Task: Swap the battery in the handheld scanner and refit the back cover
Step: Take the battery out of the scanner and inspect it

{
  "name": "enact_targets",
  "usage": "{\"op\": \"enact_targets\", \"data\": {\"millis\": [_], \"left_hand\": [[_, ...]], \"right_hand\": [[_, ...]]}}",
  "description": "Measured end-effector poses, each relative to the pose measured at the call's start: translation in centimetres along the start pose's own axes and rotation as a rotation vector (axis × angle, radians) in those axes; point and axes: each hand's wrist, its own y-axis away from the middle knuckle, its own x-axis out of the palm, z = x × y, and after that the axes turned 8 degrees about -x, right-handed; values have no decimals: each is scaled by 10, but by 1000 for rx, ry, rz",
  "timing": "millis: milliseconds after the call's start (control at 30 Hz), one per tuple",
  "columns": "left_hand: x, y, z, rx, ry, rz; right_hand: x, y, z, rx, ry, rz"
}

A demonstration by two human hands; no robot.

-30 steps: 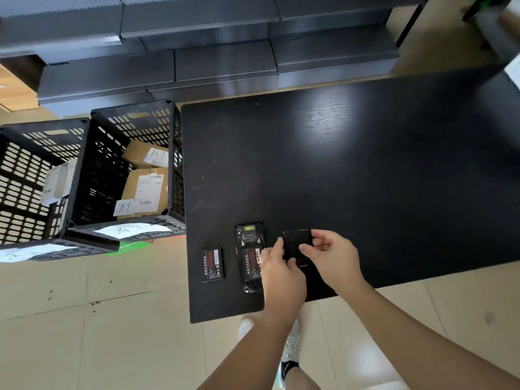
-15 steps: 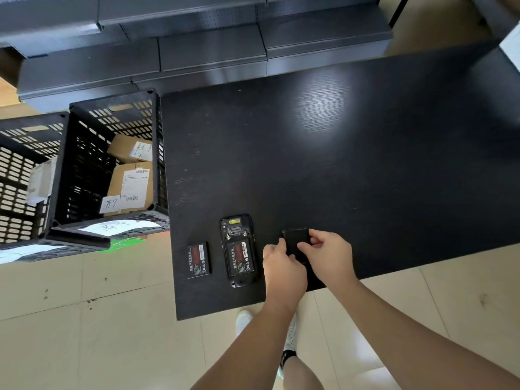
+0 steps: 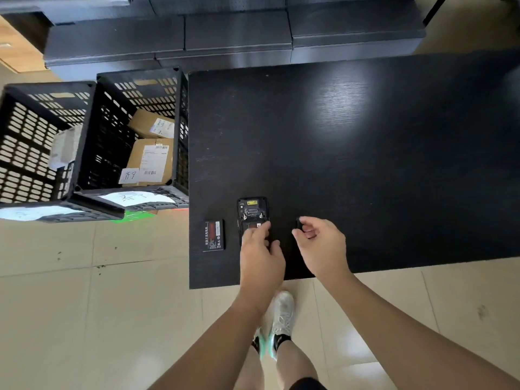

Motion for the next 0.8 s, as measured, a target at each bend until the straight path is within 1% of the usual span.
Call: {"op": "enact_targets", "data": {"millis": [67,133,200,300,467,633,733,800], "left_hand": [[-18,-8,13,-5,-26,-50],[-30,-17,24,-22,-39,-48],[-37,-26,31,-8,-66,-16],[-41,-35,38,59,-121,49],[-45,-45,46,106,-175,152],[-49,-46,53,189,-236,188],[-53,-49,55,246,-330,236],[-57,-53,57,308,-408,276]], "right_hand": [[13,5,11,-59,-18,79],[27,7,19,-107,-7,168],[39,5,22,-134,16,235],[49,-3,25,-174,49,300],[48,-13,27,-222,96,420],[38,-9,21,-320,168,487],[34,-8,20,-376,224,515],[31,-11,20,-452,302,520]]}}
